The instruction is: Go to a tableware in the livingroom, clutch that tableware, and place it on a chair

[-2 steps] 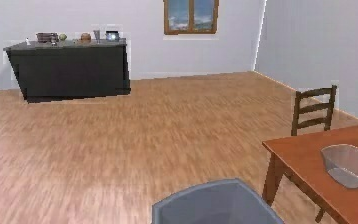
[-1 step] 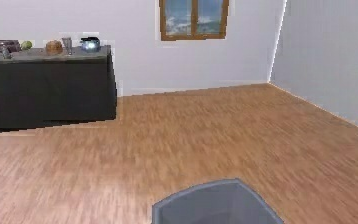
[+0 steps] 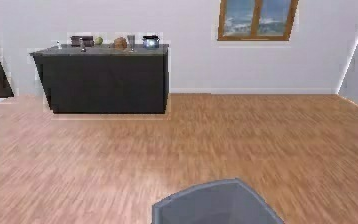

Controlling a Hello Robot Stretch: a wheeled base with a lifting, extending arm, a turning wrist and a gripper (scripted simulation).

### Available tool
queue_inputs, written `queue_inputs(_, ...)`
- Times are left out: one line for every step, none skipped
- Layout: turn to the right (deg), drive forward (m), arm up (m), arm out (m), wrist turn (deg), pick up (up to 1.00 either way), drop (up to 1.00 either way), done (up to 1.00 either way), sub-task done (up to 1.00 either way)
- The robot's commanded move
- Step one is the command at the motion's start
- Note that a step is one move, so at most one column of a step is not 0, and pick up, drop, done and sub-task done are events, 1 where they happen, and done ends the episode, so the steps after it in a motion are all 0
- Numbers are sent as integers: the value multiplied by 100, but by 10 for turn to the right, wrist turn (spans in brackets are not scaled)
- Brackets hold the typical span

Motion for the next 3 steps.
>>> queue_inputs(0,15,0,0,0,0,0,0,0)
queue_inputs(450,0,0,0,0,0,0,0,0)
queue_inputs(30,0,0,0,0,0,0,0,0)
